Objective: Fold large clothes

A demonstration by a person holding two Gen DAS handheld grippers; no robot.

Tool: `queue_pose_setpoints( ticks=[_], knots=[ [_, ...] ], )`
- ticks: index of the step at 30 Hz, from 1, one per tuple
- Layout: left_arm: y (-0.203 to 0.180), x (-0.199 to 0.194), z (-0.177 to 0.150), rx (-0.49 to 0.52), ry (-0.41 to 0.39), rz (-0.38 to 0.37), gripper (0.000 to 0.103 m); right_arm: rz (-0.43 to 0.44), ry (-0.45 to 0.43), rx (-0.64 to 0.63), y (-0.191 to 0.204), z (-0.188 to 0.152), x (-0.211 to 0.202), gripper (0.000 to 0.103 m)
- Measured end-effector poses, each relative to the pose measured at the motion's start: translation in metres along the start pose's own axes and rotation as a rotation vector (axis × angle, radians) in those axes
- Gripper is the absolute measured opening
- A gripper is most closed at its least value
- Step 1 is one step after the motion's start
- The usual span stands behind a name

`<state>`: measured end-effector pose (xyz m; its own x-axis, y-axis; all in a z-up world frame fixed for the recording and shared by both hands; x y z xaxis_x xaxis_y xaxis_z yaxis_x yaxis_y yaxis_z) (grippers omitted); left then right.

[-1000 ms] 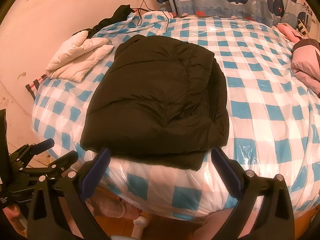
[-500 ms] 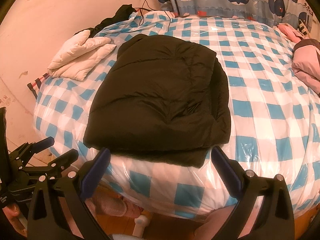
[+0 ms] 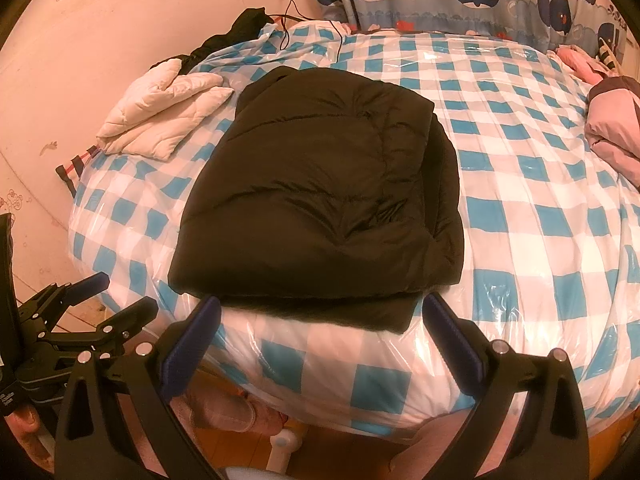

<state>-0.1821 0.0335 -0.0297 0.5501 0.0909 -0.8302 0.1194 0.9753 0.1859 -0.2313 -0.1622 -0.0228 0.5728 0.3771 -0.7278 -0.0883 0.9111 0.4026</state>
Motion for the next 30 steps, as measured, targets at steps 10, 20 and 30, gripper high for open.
queue_pose_setpoints(
  ticks=[10, 20, 30],
  knots=[
    [0.004, -0.006, 0.002, -0.001, -0.014, 0.002, 0.09, 0.0, 0.0, 0.0, -0.001, 0.001, 0.001, 0.097],
    [0.006, -0.008, 0.007, -0.002, -0.037, 0.0, 0.09, -0.001, 0.001, 0.001, -0.001, 0.0, 0.001, 0.097],
    [0.006, -0.009, 0.006, -0.002, -0.038, 0.001, 0.09, -0.001, 0.004, 0.003, 0.0, -0.002, 0.0, 0.097]
  ],
)
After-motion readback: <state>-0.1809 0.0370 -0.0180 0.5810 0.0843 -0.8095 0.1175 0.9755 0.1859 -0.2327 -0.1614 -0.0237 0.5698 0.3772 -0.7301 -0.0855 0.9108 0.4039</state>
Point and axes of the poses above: each gripper's, at about its wrist camera, not at the fingertips, and x roughly the way its jaws point, y to its left, z to its top, the point moved 6 cm from there along x, roughly the way its jaws point, and after that the axes turned 11 degrees about z, right-handed, at the moved point
